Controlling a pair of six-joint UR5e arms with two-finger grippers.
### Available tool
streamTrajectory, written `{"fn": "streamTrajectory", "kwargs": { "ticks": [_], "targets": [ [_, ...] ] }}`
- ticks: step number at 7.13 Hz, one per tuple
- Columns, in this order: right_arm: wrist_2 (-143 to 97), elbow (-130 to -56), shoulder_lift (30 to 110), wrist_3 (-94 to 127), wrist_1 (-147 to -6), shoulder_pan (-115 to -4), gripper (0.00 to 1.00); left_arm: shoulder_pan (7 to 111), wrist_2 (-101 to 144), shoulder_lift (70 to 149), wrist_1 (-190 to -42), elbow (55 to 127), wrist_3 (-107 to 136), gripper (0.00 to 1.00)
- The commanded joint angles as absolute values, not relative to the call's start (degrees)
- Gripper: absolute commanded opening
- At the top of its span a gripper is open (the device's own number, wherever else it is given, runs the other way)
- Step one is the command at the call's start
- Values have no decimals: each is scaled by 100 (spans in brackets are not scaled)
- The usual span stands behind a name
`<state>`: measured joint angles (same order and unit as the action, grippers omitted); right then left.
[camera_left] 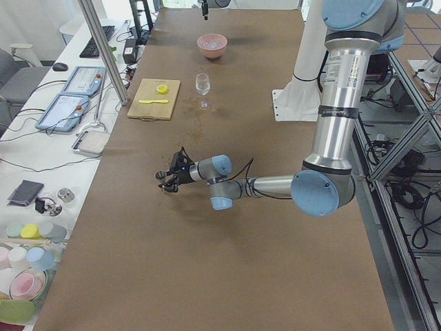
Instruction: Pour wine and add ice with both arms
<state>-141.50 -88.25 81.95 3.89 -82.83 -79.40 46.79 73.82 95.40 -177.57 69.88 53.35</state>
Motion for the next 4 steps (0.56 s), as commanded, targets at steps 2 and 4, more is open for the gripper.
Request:
{"fn": "streamTrajectory", "kwargs": {
  "ticks": [2,4],
  "targets": [
    [-14150,-8842,8183,448,-8244,-7902,100,4685,7715,8766,-18683,7258,5344,99],
    [-13906,-9541,8183,2308,-7895,-7238,100,4815,8014,8447,-18651,7602,5388,99]
  ]
}}
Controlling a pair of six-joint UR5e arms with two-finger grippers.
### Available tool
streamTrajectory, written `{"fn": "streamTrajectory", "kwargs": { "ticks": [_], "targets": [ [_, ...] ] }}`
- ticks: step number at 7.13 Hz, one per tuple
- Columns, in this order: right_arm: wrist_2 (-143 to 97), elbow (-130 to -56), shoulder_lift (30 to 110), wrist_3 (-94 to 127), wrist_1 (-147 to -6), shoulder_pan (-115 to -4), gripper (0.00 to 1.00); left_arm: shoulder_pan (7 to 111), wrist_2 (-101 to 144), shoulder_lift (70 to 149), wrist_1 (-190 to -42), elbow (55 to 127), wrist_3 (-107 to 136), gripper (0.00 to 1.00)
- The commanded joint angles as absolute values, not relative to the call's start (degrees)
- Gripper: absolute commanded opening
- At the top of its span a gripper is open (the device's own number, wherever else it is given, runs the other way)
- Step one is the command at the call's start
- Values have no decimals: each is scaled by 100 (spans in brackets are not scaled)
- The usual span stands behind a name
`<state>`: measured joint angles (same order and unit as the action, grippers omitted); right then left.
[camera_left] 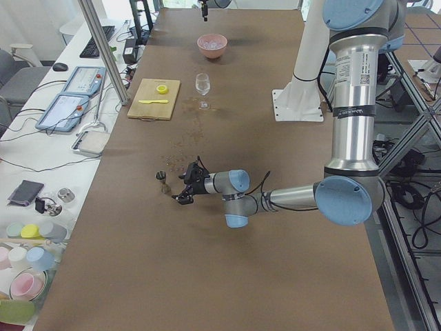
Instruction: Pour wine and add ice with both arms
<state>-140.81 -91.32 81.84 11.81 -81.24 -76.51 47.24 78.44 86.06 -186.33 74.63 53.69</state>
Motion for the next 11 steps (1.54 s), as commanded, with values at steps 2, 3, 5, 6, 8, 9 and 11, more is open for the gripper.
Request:
{"fn": "streamTrajectory", "kwargs": {
  "ticks": [2,3,5,6,8,9,11],
  "targets": [
    [-13107,-10071,8296,3242,-7603,-6551,100,5558,9221,8559,-17961,7611,5388,99],
    [-13087,-10151,8340,3252,-7603,-6435,100,6120,10177,8717,-17451,7629,5344,99],
    [-13009,-10248,8464,3243,-7585,-6005,100,7071,11867,9445,-15862,7594,5265,99],
    [-12816,-10239,8464,3252,-7594,-5820,100,7336,12379,9614,-15299,7602,4951,99],
    [-12639,-10195,8446,3252,-7603,-5713,100,7890,13688,9965,-13928,7629,4764,99],
    [-12613,-10169,8403,3252,-7603,-5652,100,7945,13893,9941,-13635,7655,3946,99],
    [-12612,-10151,8385,3261,-7603,-5643,100,8120,14151,9923,-11639,7917,1784,99]
  ]
}}
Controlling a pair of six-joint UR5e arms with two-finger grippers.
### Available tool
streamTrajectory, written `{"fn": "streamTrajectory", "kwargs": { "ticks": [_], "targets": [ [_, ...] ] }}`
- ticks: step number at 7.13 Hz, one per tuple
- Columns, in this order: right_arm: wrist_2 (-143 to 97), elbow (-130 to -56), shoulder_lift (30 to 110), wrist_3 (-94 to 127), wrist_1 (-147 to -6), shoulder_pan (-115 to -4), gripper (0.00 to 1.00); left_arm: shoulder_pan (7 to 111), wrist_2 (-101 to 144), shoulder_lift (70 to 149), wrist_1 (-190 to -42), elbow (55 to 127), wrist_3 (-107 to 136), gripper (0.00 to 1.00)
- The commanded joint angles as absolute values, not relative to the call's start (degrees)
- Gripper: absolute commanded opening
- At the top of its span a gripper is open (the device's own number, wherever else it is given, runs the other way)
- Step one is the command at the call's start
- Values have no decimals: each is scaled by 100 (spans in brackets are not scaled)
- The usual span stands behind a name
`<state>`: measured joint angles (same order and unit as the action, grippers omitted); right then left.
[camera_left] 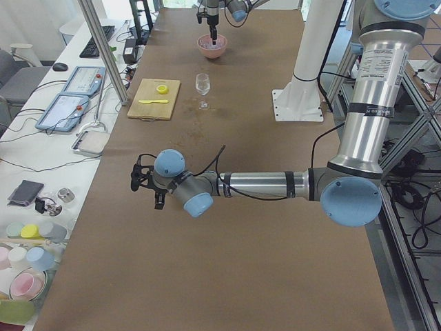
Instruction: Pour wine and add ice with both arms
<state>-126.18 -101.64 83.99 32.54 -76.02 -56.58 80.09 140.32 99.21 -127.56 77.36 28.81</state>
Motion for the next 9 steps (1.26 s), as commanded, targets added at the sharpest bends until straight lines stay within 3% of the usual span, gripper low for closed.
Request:
{"fn": "streamTrajectory", "kwargs": {
  "ticks": [1,5,6,8,9],
  "targets": [
    [-12612,-10090,8376,3252,-7603,-5651,98,8260,14011,9914,-11115,7962,871,99],
    [-12665,-9835,8367,3296,-7611,-5651,77,8270,13825,9888,-11092,7972,800,99],
    [-12691,-9861,8367,3400,-7611,-5651,57,8271,13825,9888,-11092,7980,817,99],
    [-12700,-9853,8324,3665,-7603,-5634,4,8288,13825,9862,-11109,8024,817,99],
    [-12691,-9783,8167,3639,-7629,-5634,0,8297,13825,9861,-11118,8016,817,99]
  ]
}}
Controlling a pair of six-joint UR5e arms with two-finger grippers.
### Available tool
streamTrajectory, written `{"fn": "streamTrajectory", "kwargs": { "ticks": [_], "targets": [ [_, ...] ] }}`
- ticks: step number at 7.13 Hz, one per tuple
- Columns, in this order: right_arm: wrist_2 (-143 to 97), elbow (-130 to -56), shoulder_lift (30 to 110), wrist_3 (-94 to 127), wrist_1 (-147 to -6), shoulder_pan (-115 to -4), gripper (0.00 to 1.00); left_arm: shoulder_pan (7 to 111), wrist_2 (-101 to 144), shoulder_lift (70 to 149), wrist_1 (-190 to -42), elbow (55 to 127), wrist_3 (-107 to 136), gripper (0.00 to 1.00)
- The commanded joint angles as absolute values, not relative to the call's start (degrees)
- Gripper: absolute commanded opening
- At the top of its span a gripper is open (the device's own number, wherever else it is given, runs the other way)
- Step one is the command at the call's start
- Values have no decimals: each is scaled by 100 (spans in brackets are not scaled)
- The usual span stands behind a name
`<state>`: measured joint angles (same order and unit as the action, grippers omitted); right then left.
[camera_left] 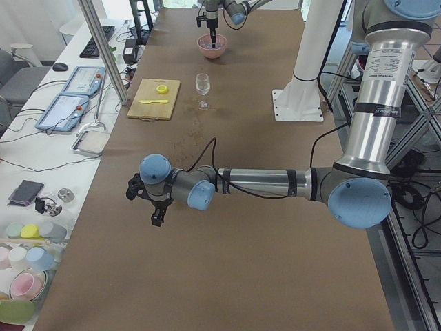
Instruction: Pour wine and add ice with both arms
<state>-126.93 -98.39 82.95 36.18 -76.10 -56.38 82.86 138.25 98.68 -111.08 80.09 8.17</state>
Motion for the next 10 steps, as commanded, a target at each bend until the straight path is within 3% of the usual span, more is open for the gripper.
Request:
{"fn": "streamTrajectory", "kwargs": {
  "ticks": [1,4,5,8,10],
  "targets": [
    [-12709,-9730,8087,3639,-7638,-5642,0,8297,13825,9861,-11118,8016,826,99],
    [-13121,-9895,7832,3665,-7681,-5896,0,8288,13825,9835,-11127,8016,826,99],
    [-13166,-10245,7770,3682,-7856,-5915,0,8279,13834,9809,-11144,8016,817,99],
    [-12826,-10775,6237,5931,-9009,-5041,0,8271,13834,9817,-11162,7981,817,99],
    [-12027,-10209,4868,7455,-9026,-4248,0,8262,13843,9826,-11153,7945,826,99]
  ]
}}
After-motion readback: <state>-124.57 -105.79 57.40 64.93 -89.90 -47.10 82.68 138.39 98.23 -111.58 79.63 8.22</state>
